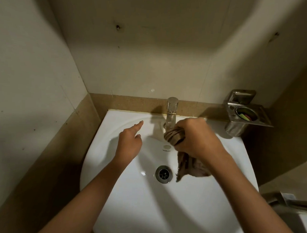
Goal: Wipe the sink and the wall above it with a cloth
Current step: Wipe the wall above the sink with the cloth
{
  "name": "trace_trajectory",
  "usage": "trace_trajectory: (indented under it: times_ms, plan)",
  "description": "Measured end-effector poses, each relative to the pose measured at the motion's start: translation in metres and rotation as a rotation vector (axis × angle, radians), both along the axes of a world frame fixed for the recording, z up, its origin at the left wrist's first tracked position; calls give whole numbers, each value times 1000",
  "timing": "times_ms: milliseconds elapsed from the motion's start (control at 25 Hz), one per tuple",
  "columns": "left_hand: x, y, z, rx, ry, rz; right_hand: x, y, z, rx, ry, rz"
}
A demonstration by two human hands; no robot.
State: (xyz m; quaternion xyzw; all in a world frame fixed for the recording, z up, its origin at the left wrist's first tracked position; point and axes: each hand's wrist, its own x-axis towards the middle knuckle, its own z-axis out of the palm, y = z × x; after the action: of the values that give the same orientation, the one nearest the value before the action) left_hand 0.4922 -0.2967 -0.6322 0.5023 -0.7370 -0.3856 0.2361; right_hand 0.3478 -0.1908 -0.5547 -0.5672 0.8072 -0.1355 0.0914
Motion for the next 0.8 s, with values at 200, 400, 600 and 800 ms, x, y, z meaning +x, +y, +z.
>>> trace_trajectory:
  times_ms: [200, 400, 600, 800]
  plan:
    - [-15, -1, 21, -90, -75, -8, -36, -25, 37, -480, 43, -71]
    - [-49, 6, 40, -145, -120, -30, -31, -94, -4, -193, 97, 157]
    - [-38, 0, 38, -164, -149, 5, -28, -88, -6, -229, 106, 145]
    - [-3, -24, 39, -285, -123, 21, -3, -64, 18, 36, 241, 259]
